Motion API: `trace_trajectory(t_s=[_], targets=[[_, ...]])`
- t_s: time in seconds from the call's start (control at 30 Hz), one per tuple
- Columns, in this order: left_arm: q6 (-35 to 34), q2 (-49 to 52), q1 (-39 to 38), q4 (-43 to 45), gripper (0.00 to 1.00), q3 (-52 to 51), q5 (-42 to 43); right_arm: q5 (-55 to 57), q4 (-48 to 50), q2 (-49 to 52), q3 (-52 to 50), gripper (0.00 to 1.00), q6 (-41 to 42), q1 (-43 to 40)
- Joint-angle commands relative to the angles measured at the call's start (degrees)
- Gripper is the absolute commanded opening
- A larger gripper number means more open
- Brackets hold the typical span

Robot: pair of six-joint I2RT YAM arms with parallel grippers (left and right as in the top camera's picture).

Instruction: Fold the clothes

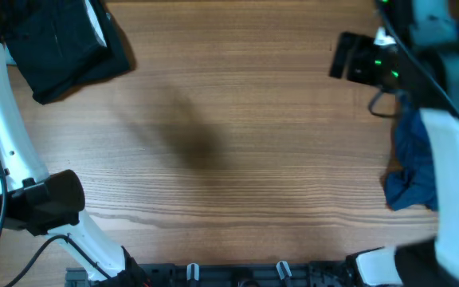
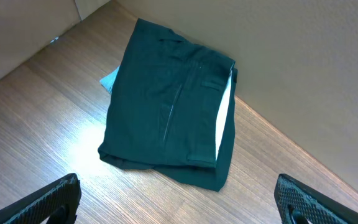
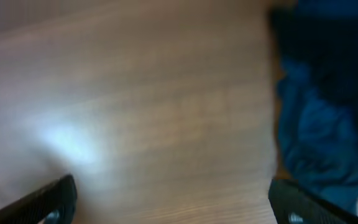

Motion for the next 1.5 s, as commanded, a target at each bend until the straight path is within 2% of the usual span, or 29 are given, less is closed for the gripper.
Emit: trace_trajectory(t_s=[0.0,0.07,0.13,0.27,0.43,0.53,1.07,1.17,1.33,1.47], targets=[[0.11,0.0,-0.02,0.31,1.0,-0.26,0.48,8.07,4.85,-10.1,0.2,1.0,-9.38,-0.15],[0.11,0.0,-0.02,0.31,1.0,-0.26,0.48,8.0,6.71,-13.16,0.2,1.0,-16.9,-0.15],[0.11,0.0,-0.02,0.31,1.0,-0.26,0.46,8.02,6.75,-15.76,0.2,1.0,-20.5,-0.52],[0.11,0.0,-0.02,0.31,1.0,-0.26,0.46,4.48,7.72,-19.1,-1.27,1.0,-20.33,-5.03],[0.11,0.0,-0.02,0.31,1.0,-0.26,0.46,-1.14,11.67,-25.77,-10.71,1.0,-20.33,-10.71],[0.11,0.0,-0.02,0.31,1.0,-0.26,0.46,-2.34,18.38,-31.89,-21.03,1.0,-20.31,-11.67],[0.11,0.0,-0.02,0.31,1.0,-0.26,0.46,-6.86,71.23,-68.81,-87.47,1.0,-19.69,-16.72],[0.11,0.0,-0.02,0.31,1.0,-0.26,0.48,-7.06,78.55,-74.58,-96.74,1.0,-18.16,-16.7],[0.11,0.0,-0.02,0.31,1.0,-0.26,0.48,-6.99,85.7,-82.6,-108.43,1.0,-7.78,-16.72],[0.11,0.0,-0.02,0.31,1.0,-0.26,0.48,-7.04,93.0,-85.77,-114.03,1.0,-8.87,-16.7]])
